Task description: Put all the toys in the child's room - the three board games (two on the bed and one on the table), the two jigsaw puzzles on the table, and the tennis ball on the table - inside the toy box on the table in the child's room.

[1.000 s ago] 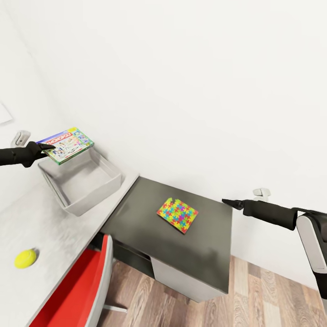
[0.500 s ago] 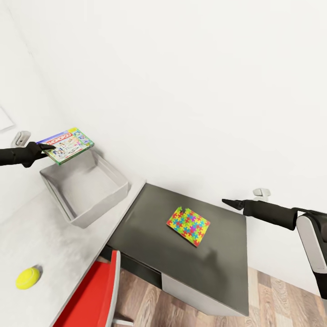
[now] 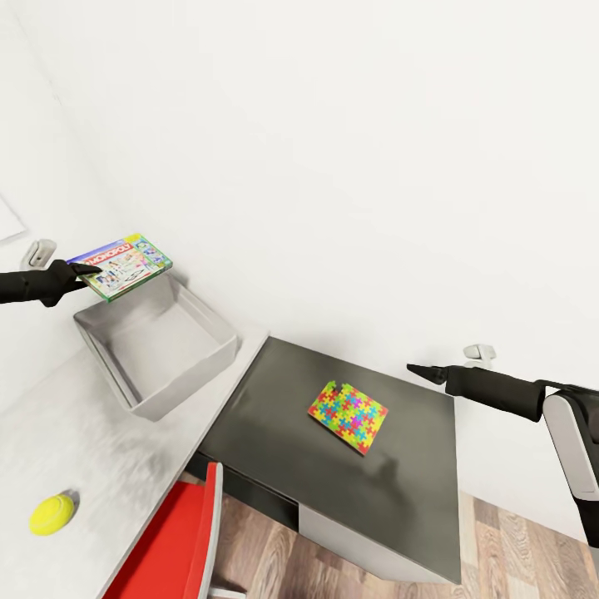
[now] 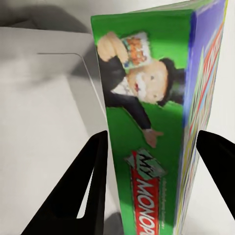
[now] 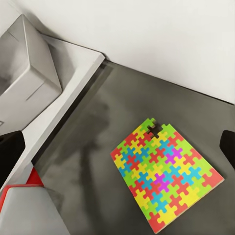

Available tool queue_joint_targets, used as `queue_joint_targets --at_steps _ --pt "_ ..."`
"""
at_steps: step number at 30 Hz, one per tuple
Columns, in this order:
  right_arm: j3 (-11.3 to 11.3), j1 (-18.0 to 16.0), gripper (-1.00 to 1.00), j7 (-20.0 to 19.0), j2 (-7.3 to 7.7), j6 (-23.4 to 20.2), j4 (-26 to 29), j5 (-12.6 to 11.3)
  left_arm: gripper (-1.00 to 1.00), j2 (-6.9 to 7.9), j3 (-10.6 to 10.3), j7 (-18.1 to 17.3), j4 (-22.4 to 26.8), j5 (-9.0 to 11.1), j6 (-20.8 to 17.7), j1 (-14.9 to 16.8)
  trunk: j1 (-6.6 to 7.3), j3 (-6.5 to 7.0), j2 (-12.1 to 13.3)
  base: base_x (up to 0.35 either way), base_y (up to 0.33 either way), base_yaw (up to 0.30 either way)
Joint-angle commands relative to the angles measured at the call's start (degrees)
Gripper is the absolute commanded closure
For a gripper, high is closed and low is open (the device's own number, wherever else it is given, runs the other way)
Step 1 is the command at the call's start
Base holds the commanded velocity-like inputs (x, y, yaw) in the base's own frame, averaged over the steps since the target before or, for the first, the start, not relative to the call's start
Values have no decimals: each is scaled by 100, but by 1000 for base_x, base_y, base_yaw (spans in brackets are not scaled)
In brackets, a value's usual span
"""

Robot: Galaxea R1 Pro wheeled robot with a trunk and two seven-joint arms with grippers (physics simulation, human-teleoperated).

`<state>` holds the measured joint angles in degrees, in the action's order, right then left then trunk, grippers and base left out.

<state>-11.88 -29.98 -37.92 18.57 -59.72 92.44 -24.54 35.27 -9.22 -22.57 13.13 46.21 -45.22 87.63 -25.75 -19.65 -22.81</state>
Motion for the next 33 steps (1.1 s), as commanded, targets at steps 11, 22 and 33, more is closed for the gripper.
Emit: queue_joint_targets --at_steps 11,22,33 --pt "-8 -8 -100 -40 3 -28 2 27 100 -1 -44 -22 -3 19 -5 5 -3 -10 -11 2 2 0" --pt "-156 -2 -100 -65 3 -28 2 23 100 -3 -45 -21 -3 19 -5 1 -3 -10 -11 0 0 0" --pt "-244 0 -100 -234 2 -28 2 20 100 -11 -45 -27 -3 19 0 -1 -3 -10 -11 0 0 0"
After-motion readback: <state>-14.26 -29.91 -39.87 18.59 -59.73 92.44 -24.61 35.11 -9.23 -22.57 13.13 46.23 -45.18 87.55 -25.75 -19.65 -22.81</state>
